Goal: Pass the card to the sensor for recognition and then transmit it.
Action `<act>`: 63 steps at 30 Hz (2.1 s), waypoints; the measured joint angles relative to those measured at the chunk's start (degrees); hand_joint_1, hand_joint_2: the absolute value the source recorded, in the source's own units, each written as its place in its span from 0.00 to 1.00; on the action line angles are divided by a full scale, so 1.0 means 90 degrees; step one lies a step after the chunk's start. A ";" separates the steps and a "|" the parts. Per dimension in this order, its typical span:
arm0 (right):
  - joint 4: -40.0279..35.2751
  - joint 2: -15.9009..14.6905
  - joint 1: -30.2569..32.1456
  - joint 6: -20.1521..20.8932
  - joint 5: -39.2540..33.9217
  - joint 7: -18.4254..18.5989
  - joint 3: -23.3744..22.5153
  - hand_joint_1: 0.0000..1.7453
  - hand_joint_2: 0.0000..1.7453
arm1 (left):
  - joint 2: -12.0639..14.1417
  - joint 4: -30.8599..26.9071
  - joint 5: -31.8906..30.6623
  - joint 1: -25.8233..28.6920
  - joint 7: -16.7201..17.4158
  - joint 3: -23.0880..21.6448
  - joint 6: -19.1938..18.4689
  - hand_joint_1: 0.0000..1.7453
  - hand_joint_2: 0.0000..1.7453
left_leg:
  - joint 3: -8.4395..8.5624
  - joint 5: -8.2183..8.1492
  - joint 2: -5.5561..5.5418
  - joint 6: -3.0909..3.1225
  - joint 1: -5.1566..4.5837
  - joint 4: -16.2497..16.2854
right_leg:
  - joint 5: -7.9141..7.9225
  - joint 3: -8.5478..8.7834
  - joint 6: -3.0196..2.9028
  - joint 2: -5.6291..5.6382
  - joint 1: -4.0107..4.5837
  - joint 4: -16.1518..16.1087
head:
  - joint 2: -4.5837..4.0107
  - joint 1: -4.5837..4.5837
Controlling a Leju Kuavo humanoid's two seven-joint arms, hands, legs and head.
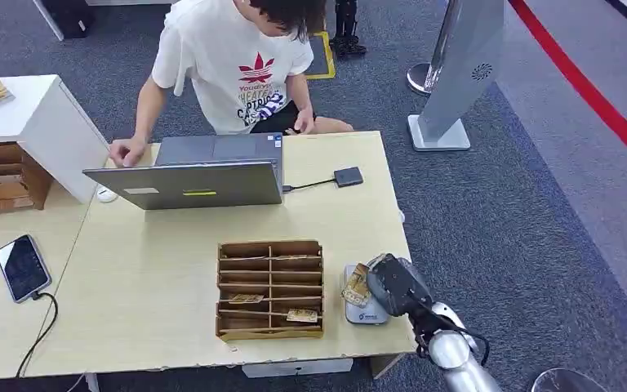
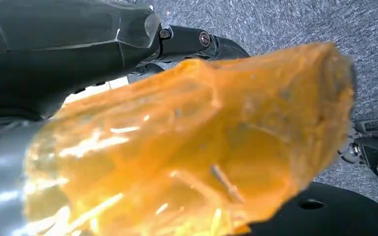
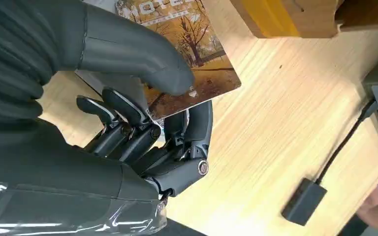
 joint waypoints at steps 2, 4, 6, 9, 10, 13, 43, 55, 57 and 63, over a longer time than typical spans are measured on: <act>0.0181 0.0019 -0.0070 0.0065 -0.0060 -0.0017 -0.0058 1.00 1.00 | 0.0002 0.0000 -0.0017 -0.0005 0.0000 0.0000 -0.0012 0.00 0.00 | 0.0000 0.0000 0.0000 0.0000 0.0000 0.0000 | 0.0000 0.0000 0.0000 0.0000 0.0000 0.0000 | 0.0000 0.0000; 0.0351 0.0032 -0.0138 0.0082 -0.0070 -0.0046 -0.0109 1.00 1.00 | 0.0005 0.0000 -0.0019 -0.0005 0.0000 0.0000 -0.0015 0.00 0.00 | 0.0000 0.0000 0.0000 0.0000 0.0000 0.0000 | 0.0000 0.0000 0.0000 -0.0001 0.0000 0.0000 | 0.0000 0.0000; 0.0473 0.0041 -0.0187 0.0085 -0.0082 -0.0051 -0.0143 1.00 1.00 | 0.0005 0.0000 -0.0019 -0.0006 0.0000 0.0000 -0.0017 0.00 0.00 | 0.0000 0.0000 0.0000 0.0000 0.0000 0.0000 | 0.0000 0.0001 0.0000 0.0000 0.0000 0.0000 | 0.0000 0.0002; 0.0641 0.0061 -0.0241 0.0085 -0.0102 -0.0056 -0.0187 1.00 1.00 | 0.0005 0.0000 -0.0022 -0.0006 0.0000 0.0000 -0.0017 0.00 0.00 | 0.0000 0.0000 0.0000 0.0000 0.0000 0.0001 | 0.0000 0.0001 0.0000 0.0000 0.0000 0.0000 | 0.0000 0.0000; 0.0672 0.0063 -0.0256 0.0085 -0.0102 -0.0058 -0.0194 1.00 1.00 | 0.0005 0.0000 -0.0022 -0.0006 0.0000 0.0000 -0.0017 0.00 0.00 | 0.0000 0.0000 0.0000 0.0000 0.0000 0.0001 | 0.0000 0.0001 0.0000 0.0000 0.0000 0.0000 | 0.0000 0.0002; 0.0767 0.0078 -0.0287 0.0092 -0.0102 -0.0063 -0.0235 1.00 1.00 | 0.0007 0.0000 -0.0024 -0.0006 0.0000 0.0000 -0.0015 0.00 0.00 | 0.0000 0.0000 0.0000 0.0000 0.0000 0.0001 | 0.0000 0.0000 0.0000 0.0000 0.0000 0.0000 | 0.0000 0.0000; 0.0990 0.0168 -0.0378 0.0170 -0.0124 -0.0131 -0.0330 1.00 1.00 | 0.0032 0.0000 -0.0022 -0.0006 0.0015 0.0000 0.0005 0.00 0.00 | 0.0004 0.0000 0.0001 0.0000 0.0000 0.0001 | 0.0001 0.0003 0.0000 0.0001 0.0000 0.0000 | 0.0000 0.0002; 0.1039 0.0175 -0.0406 0.0180 -0.0124 -0.0141 -0.0333 1.00 1.00 | 0.0032 0.0000 -0.0022 -0.0006 0.0017 0.0000 0.0005 0.00 0.00 | 0.0005 0.0000 0.0001 0.0000 0.0000 0.0001 | 0.0001 0.0003 0.0000 0.0001 0.0000 0.0000 | 0.0000 0.0000; 0.1046 0.0177 -0.0409 0.0180 -0.0121 -0.0151 -0.0333 1.00 1.00 | 0.0032 0.0000 -0.0022 -0.0006 0.0017 0.0000 0.0005 0.00 0.00 | 0.0005 0.0000 0.0001 0.0000 0.0000 0.0001 | 0.0001 0.0003 0.0000 0.0001 0.0000 0.0000 | 0.0000 0.0000; 0.1078 0.0189 -0.0420 0.0182 -0.0121 -0.0151 -0.0333 1.00 1.00 | 0.0032 0.0000 -0.0022 -0.0006 0.0017 0.0000 0.0005 0.00 0.00 | 0.0005 0.0000 0.0001 0.0000 0.0000 0.0001 | 0.0001 0.0003 0.0000 0.0001 0.0000 0.0000 | 0.0000 0.0000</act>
